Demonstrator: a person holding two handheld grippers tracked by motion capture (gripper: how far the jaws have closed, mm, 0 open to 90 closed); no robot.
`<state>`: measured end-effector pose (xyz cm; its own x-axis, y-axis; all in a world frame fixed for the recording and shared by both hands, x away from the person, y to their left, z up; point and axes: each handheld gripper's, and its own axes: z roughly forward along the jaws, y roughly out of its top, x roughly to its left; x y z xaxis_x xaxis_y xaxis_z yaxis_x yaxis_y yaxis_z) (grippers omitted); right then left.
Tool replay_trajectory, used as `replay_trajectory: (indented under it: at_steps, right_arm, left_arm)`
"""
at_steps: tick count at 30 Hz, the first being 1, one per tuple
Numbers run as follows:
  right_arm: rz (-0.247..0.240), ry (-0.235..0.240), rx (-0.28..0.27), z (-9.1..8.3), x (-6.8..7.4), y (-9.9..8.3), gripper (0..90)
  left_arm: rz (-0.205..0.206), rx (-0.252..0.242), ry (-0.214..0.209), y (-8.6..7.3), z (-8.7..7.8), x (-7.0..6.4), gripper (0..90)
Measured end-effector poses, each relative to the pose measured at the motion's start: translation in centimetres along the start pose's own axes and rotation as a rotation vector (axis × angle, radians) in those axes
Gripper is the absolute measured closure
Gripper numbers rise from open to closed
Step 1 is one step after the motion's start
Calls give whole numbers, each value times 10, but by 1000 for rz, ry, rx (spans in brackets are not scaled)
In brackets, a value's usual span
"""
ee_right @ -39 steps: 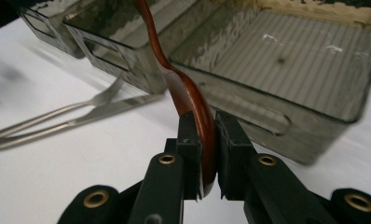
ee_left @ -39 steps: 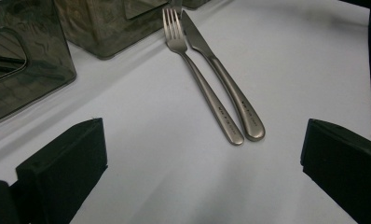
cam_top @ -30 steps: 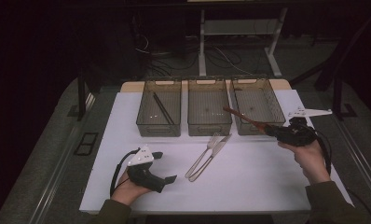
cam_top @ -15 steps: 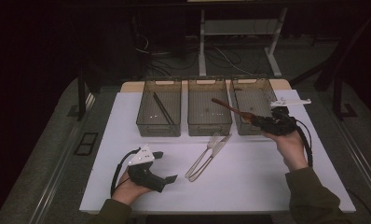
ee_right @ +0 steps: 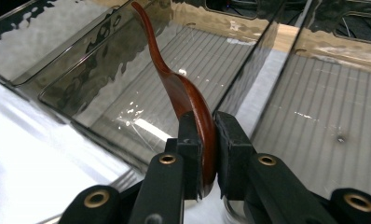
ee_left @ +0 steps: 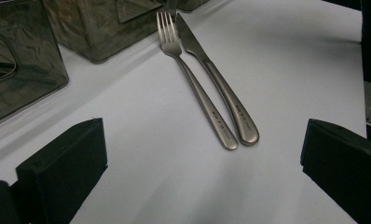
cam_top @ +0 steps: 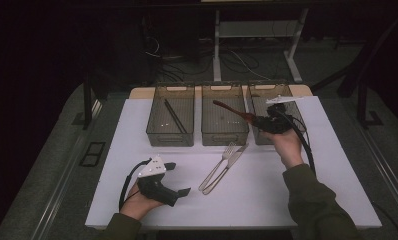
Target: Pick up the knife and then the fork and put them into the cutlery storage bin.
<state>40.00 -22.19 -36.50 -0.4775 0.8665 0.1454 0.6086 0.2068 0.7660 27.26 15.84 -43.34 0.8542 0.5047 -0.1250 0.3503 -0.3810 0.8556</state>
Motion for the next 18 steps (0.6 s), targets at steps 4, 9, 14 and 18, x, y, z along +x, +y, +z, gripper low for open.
replay_trajectory:
  at_steps: [4,9,14,18]
  right_arm:
    - [-2,-13,13,13,7,7,798]
    - [-1,-15,25,26,14,10,799]
    - [-7,-17,41,33,19,10,798]
    - [-12,-21,52,37,22,8,799]
  left_arm:
    - [1,-1,-2,0,0,0,0]
    - [0,-2,-4,0,0,0,0]
    - [1,-4,-5,0,0,0,0]
    - [1,-3,-5,0,0,0,0]
